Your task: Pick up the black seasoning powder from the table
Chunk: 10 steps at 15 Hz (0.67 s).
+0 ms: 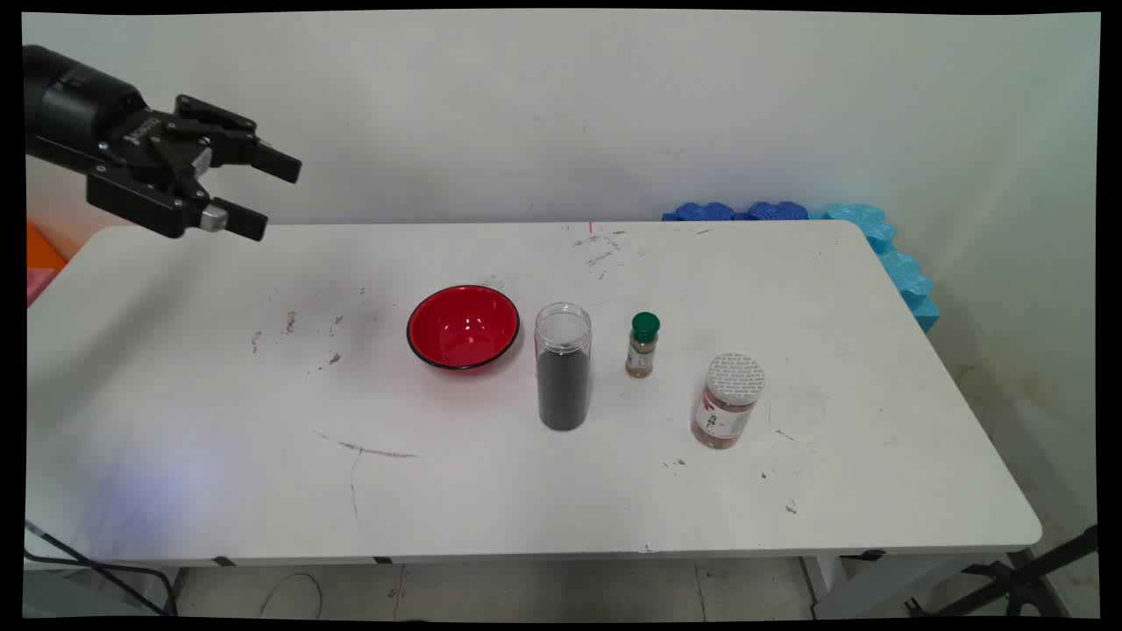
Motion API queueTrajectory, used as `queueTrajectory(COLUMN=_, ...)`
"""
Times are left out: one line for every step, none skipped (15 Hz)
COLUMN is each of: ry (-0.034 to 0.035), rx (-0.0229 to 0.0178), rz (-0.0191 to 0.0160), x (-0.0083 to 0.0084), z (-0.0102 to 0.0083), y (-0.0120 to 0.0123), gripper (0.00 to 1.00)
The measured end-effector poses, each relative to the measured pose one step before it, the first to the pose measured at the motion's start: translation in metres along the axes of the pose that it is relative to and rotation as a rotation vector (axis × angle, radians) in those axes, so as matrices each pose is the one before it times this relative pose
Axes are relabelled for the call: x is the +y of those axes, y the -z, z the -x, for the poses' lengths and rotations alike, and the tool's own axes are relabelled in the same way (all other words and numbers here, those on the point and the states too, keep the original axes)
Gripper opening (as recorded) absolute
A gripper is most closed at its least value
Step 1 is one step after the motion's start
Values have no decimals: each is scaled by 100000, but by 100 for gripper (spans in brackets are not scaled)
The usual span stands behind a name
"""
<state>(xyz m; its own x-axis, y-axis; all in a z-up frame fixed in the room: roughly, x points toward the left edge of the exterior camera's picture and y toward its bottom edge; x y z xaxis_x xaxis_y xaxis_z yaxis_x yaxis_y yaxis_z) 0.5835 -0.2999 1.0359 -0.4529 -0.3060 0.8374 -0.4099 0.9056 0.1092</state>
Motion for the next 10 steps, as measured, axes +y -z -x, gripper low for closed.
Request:
queueTrajectory(ry=108, rx=-230, rz=588, x=0, z=117, y=-421, gripper=100)
queueTrajectory(ry=119, rx=-302, rz=276, x=32, z=110, y=-370, gripper=100)
queueTrajectory(ry=278, rx=-321, rz=147, x=34, z=154, y=-423, gripper=100)
queueTrajectory(ry=481, rx=-309, rz=2, x=48, z=195, y=-485, gripper=100)
queueTrajectory(ry=381, rx=-483, rz=-80, x=86, z=224, y=-532, gripper=100)
queueTrajectory(ry=233, rx=-729, rz=-174, x=187, z=288, y=-705, gripper=100)
queueTrajectory(ry=164, rx=-550, rz=-220, x=152, z=234, y=-502, gripper=100)
queueTrajectory(ry=99, rx=-852, rz=-258, x=222, z=303, y=-712, gripper=100)
queueTrajectory(ry=127, rx=-797, rz=-337, x=243, z=325, y=-769, gripper=100)
queueTrajectory(ry=65, rx=-658, rz=-279, x=197, z=247, y=-631, gripper=100)
